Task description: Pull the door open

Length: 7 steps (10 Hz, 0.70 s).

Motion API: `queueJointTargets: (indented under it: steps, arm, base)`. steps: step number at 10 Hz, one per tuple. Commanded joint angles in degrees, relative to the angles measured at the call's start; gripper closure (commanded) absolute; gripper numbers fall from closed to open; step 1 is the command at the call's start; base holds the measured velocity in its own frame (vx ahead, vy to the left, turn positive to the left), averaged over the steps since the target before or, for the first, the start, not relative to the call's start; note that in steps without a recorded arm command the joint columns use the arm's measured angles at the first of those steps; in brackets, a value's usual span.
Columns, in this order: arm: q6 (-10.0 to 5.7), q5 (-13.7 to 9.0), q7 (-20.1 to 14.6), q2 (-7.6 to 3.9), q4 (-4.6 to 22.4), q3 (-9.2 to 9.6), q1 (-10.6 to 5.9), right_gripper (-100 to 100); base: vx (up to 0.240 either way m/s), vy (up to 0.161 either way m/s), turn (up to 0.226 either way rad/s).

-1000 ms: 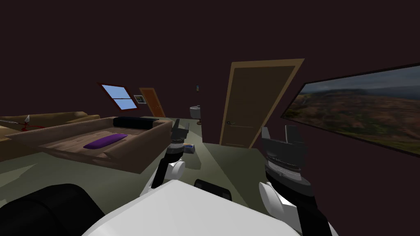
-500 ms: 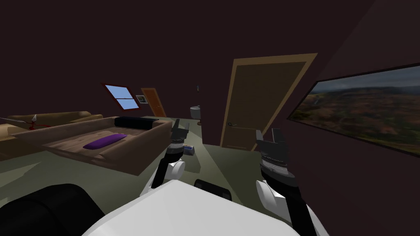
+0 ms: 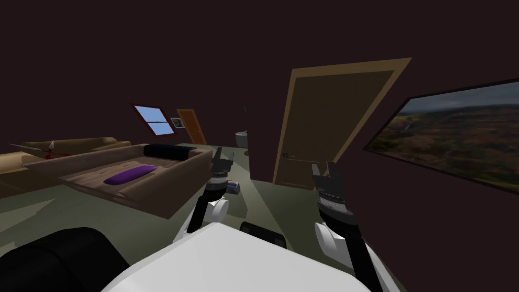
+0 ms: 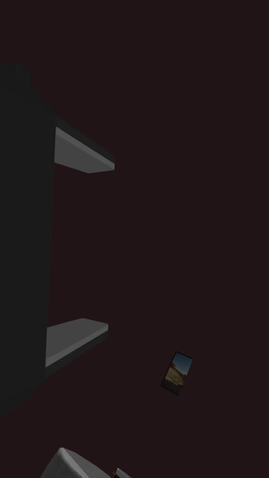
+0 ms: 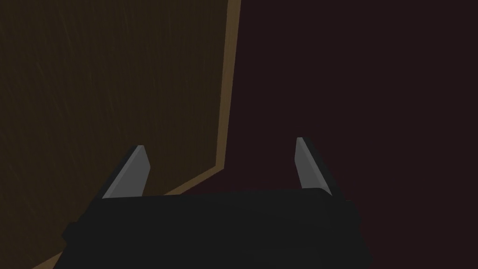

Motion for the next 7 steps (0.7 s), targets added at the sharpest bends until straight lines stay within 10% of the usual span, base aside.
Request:
queueJointTargets:
  steps: [1, 7]
  arm:
    - [-0.66, -0.1, 0.1, -0.11, 1.9, -0.14, -0.55, -100]
    - [-1.14, -1.0, -0.3, -1.94, 12.7, -1.19, -3.28, -100]
  base:
    - [0.058, -0.010, 0.017]
    - [0.086, -0.019, 0.050]
